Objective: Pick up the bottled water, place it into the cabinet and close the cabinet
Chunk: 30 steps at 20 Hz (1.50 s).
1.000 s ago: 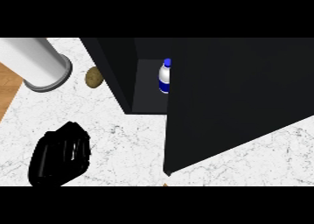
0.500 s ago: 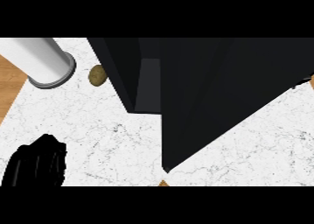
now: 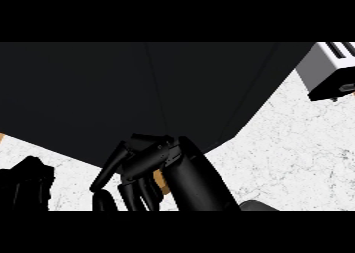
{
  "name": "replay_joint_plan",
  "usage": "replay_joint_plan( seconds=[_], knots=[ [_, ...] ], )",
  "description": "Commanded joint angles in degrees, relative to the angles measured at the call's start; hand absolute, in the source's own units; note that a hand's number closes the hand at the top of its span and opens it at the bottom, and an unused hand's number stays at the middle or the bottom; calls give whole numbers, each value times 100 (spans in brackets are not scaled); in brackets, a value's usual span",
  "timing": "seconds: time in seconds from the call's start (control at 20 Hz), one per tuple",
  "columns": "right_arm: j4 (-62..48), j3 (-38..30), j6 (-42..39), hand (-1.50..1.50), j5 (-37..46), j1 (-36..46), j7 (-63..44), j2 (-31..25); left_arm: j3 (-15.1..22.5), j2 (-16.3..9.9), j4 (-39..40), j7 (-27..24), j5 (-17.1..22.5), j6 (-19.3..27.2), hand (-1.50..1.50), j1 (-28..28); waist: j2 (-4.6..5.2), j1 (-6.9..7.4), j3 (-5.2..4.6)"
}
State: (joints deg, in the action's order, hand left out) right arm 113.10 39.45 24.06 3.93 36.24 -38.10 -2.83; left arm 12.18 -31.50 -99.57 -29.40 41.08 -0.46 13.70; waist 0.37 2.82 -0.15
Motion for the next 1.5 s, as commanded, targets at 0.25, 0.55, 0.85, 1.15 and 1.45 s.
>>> replay_joint_plan(
  seconds=[0.25, 0.55, 0.85, 1.15, 1.45],
  knots=[
    [-2635, -1770, -969, 150, -1970, 1143, 1047, 278, -514, -277, -63, 165, 318, -422, 150, 163, 24, -68, 16],
    [-4447, -2606, -1956, 150, -2093, 1738, 2019, 151, -619, -156, 280, -72, 226, -811, 150, 287, 23, -95, 10],
    [-4845, -2782, -2378, 150, -2080, 1499, 2585, -293, -775, -362, 66, 79, 345, -916, 150, 409, 73, -45, 10],
    [-5060, -2855, -2728, 150, -2177, 1395, 2910, -498, -778, -327, -119, 151, 311, -782, 150, 293, 102, -72, 16],
    [-5281, -2858, -2874, 150, -2208, 1467, 3062, -503, -602, -183, -214, 213, 190, -640, 150, 279, 95, -45, 13]
  ],
)
